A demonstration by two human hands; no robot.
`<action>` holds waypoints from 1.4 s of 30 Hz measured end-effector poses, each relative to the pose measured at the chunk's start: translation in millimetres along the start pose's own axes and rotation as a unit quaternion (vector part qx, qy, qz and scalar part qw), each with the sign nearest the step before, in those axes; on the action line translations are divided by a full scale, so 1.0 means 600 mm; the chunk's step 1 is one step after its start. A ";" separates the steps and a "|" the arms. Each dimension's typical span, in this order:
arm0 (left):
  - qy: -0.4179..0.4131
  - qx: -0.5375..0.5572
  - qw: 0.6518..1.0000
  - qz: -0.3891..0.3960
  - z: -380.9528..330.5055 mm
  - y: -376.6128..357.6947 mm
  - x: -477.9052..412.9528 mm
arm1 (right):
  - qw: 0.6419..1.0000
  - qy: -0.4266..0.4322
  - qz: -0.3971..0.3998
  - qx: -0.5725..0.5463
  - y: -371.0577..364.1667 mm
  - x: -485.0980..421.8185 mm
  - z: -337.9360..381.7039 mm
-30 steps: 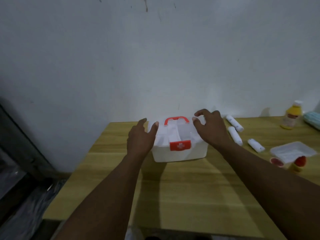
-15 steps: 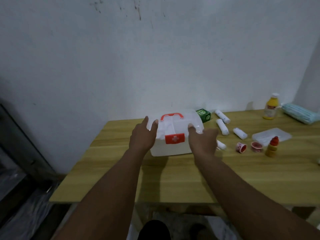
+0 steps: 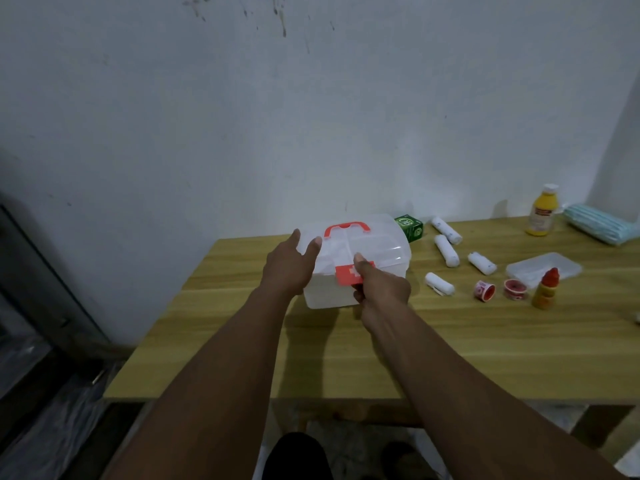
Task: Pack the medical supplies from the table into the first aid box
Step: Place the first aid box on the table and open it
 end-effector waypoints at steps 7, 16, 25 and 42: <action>-0.001 0.007 1.000 -0.006 0.012 0.003 0.004 | 0.989 0.103 -0.011 0.105 0.010 0.036 0.033; -0.083 0.050 0.994 0.048 0.021 0.000 0.031 | 0.812 0.390 0.040 0.433 0.018 0.062 0.152; -0.118 0.083 0.989 0.004 0.019 0.019 0.032 | 0.790 0.387 0.012 0.476 0.022 0.013 0.182; -0.007 0.211 0.971 -0.109 0.029 0.074 -0.131 | 0.857 0.194 -0.007 0.478 -0.135 -0.048 0.323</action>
Point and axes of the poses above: each hand's wrist, its own x-axis away from the middle knuckle, its own y-axis out of the back of the hand, z = x × y, the point moved 8 cm from there along -x, towards the middle knuckle, and after that the axes turned 15 degrees about -y, right-handed, at the moved point
